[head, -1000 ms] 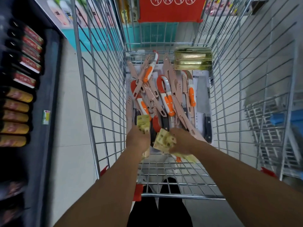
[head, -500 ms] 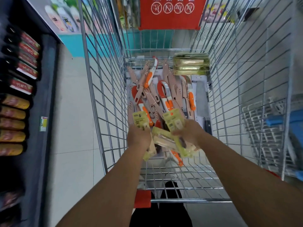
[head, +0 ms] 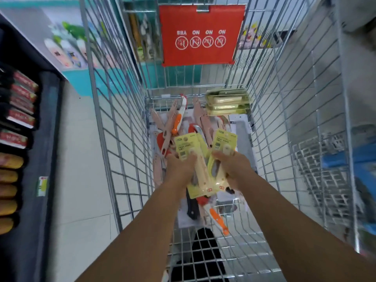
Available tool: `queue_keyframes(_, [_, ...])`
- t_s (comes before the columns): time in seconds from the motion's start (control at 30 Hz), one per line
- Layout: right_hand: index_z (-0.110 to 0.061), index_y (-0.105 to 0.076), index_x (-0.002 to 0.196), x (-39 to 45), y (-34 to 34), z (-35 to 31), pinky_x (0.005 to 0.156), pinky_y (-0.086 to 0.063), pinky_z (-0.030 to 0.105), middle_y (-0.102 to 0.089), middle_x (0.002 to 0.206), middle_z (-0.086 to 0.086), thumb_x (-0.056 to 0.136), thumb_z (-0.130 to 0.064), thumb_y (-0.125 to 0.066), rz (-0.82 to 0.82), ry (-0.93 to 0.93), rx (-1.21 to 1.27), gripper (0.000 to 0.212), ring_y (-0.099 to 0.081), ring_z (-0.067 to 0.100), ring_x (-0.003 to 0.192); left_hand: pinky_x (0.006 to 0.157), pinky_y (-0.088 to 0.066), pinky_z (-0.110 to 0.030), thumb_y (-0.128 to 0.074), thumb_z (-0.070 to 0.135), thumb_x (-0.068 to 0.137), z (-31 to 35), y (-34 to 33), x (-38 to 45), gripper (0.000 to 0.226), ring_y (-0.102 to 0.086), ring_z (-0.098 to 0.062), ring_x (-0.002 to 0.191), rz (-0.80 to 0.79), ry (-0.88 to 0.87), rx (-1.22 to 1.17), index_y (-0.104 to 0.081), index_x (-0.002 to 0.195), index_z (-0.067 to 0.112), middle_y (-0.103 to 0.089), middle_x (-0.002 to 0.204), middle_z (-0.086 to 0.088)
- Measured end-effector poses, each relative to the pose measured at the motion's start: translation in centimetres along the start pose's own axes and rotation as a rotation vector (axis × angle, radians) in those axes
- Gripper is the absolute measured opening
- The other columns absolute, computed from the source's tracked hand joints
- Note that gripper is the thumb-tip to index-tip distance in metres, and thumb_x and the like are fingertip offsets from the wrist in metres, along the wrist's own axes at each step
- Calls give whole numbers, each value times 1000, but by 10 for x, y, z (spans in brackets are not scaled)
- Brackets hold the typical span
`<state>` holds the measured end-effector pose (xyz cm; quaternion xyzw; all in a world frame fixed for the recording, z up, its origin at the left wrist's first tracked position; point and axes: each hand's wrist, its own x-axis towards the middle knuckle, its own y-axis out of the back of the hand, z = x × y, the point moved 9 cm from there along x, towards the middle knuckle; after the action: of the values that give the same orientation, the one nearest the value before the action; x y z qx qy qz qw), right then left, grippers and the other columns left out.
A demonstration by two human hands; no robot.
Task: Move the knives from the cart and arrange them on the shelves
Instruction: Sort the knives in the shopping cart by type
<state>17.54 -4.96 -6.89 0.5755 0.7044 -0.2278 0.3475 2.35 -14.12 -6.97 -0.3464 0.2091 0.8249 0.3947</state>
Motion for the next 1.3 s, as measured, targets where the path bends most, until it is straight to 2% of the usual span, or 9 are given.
queue_keyframes(0.13, [-8, -64, 85, 22, -4, -14, 82, -51, 40, -61, 76, 8, 75, -25, -78, 14, -78, 129, 24, -60, 23, 72, 50, -47, -20, -56, 42, 93, 37, -21, 14, 28, -60, -12, 57, -103, -75, 95, -61, 93, 14, -62, 73, -2])
queue_keyframes(0.33, [-2, -67, 97, 62, -15, -53, 87, -54, 45, -70, 90, 14, 85, -24, -70, -52, -162, 238, 25, -68, 30, 86, 90, -53, -44, -55, 53, 85, 91, -52, 50, 33, -64, -23, 97, -118, -132, 209, -57, 107, 28, -65, 106, -2])
queue_keyframes(0.43, [-10, -66, 86, 86, -4, -81, 66, -52, 37, -64, 76, 8, 89, -30, -66, 23, -129, 225, 20, -60, 23, 66, 95, -49, -50, -45, 66, 72, 121, -53, 79, 66, -59, -29, 111, 16, -195, 315, -48, 128, 30, -59, 126, -3])
queue_keyframes(0.73, [-10, -51, 75, 145, 4, -148, 55, -47, 28, -56, 49, 1, 94, -24, -60, 249, -54, 411, 25, -50, 13, 54, 86, -52, -48, -55, 46, 87, 163, -53, 130, 34, -64, -28, 94, 57, -340, 398, -61, 109, 21, -66, 101, -4])
queue_keyframes(0.87, [-1, -56, 114, 169, -4, -158, 56, -48, 25, -59, 87, 5, 89, -27, -65, 271, -27, 361, 37, -57, 15, 69, 81, -52, -42, -52, 36, 95, 168, -58, 137, 23, -65, -25, 90, 22, -364, 442, -55, 115, 25, -65, 100, 4])
queue_keyframes(0.93, [-1, -57, 113, 170, 2, -155, 53, -46, 24, -58, 84, 7, 89, -28, -64, 322, -50, 320, 37, -57, 17, 71, 76, -50, -34, -47, 36, 98, 174, -67, 134, 29, -62, -17, 85, -17, -382, 517, -48, 124, 24, -61, 101, 8])
queue_keyframes(1.1, [-5, -65, 92, 137, -22, -143, 67, -49, 29, -66, 82, 9, 94, -33, -56, 18, -90, 268, 30, -59, 16, 71, 79, -50, -35, -51, 39, 95, 189, -98, 128, 43, -61, -19, 91, -101, -444, 611, -39, 133, 22, -59, 110, 5])
queue_keyframes(1.2, [-4, -67, 107, 118, -38, -130, 75, -55, 33, -71, 100, 12, 95, -32, -55, -189, -126, 385, 32, -67, 21, 86, 70, -53, -30, -48, 43, 96, 191, -121, 132, 35, -64, -15, 85, -169, -505, 725, -50, 125, 24, -65, 107, 4])
queue_keyframes(1.3, [-7, -65, 113, 114, -31, -134, 70, -58, 31, -72, 103, 9, 97, -25, -53, -192, -78, 520, 27, -69, 19, 84, 56, -41, -21, -36, 53, 93, 194, -143, 134, 47, -63, -17, 79, -258, -563, 840, -50, 127, 24, -62, 107, -9])
